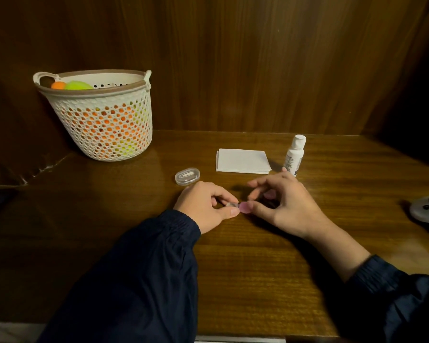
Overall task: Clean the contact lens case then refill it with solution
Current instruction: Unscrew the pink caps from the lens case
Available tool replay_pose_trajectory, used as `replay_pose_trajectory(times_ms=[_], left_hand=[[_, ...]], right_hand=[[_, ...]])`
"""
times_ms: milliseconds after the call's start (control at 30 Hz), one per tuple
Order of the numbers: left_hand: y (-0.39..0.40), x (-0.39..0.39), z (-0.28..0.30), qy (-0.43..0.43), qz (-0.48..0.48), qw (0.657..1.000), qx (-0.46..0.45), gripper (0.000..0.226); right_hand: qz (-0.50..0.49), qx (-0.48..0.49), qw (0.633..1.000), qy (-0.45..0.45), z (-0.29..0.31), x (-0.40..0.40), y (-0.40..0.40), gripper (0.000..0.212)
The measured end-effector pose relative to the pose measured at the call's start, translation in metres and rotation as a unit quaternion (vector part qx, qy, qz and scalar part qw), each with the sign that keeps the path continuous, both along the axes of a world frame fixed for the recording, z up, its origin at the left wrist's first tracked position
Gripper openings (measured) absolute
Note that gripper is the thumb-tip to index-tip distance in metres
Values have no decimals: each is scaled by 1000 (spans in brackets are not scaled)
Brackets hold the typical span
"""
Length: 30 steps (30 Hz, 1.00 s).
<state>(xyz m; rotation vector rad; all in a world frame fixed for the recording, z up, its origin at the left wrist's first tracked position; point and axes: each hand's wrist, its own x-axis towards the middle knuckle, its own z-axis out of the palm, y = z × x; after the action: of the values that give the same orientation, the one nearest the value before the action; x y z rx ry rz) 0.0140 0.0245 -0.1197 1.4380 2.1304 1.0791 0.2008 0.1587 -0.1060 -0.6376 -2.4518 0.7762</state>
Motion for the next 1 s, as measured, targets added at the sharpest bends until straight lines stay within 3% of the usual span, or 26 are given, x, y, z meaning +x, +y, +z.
replay_pose_trajectory(times_ms=[100,200,300,467,700,867,1000], left_hand=[[0,0,0,1,-3,1000,1,12],[0,0,0,3,-1,1000,4,13],[1,0,-1,1,-1,1000,0,13],[1,0,0,-1,-4,1000,1,13],[0,0,-1,3,-3,1000,3,13],[0,0,-1,-4,-5,1000,7,11],[0,-1,-1,-5,-4,1000,1,13]], right_hand=[[15,-9,1000,2,-1,1,0,13],[39,-26,999,1,0,1,-1,17],[2,-32,999,31,2,2,0,23],[9,-9,1000,12,3,4,-1,19],[31,-30,999,-4,6,4,-6,39],[-2,-26,1000,7,8,5,-5,29],[36,-48,998,-7,7,5,-8,32]])
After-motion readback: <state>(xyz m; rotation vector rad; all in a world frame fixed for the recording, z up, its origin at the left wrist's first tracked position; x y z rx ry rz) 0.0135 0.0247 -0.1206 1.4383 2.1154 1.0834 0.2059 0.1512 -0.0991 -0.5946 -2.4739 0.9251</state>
